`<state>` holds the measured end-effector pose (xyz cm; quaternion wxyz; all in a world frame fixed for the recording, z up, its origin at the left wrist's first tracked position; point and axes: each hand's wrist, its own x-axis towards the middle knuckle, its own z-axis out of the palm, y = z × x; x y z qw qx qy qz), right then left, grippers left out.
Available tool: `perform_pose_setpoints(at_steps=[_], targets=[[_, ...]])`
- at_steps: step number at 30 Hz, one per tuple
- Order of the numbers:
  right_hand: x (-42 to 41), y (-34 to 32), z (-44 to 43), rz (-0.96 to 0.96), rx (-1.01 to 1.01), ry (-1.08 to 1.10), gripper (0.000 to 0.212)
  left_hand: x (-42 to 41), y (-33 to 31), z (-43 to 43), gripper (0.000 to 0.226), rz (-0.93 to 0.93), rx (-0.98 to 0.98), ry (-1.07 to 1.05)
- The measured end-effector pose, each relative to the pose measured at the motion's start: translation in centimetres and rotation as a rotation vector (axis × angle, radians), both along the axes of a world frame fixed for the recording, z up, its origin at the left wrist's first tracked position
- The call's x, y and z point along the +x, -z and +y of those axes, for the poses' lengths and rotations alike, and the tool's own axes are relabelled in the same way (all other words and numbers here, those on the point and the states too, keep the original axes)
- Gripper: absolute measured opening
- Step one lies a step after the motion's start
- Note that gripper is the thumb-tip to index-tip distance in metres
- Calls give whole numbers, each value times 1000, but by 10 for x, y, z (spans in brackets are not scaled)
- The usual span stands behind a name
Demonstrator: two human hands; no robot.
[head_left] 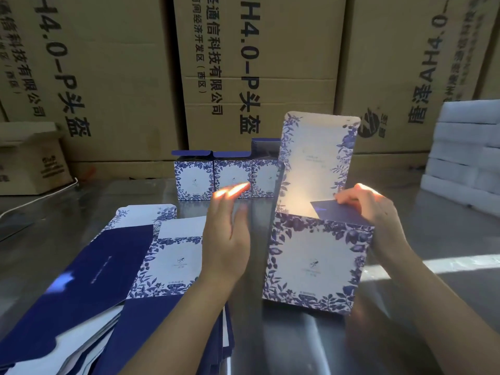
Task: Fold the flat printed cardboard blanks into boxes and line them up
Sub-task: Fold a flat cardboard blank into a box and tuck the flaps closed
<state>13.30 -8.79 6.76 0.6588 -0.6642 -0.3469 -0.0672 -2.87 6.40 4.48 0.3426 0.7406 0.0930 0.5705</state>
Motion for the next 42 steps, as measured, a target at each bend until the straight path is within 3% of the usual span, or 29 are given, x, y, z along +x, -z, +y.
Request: perform_pose_setpoints(at_steps=[4,8,9,11,14,19,21,25,28,34,37,42], targets=[[-3,-1,3,164,71,-161,37,-1,1,-1,48,55,131,21],[-4,4,4,370,107,-359,23,0,4,0,53,112,246,22],[-5,4,5,416,124,-399,27,0,5,0,51,124,268,23],[-4,6,5,489,123,-452,61,0,5,0,46,149,284,32],[-3,4,3,454,94,-463,31,-1,5,0,31,207,270,90],[-1,4,3,492,117,-407,21,-2,1,0,24,222,264,158],[-2,1,4,486,193,-278,14,-3,-1,0,22,227,286,145],[-1,-6,0,249,309,94,17,-4,-3,-1,14,229,391,29],[-9,-5,-2,50,292,200,19,-4,-5,-3,13,222,476,-51],[-40,1,7,-478,66,166,15,-2,-3,-7,17,162,617,-215],[-55,7,12,-777,-85,149,24,-1,-1,-7,16,106,670,-299],[-57,9,16,-851,-156,148,21,-1,0,-6,11,51,656,-361]])
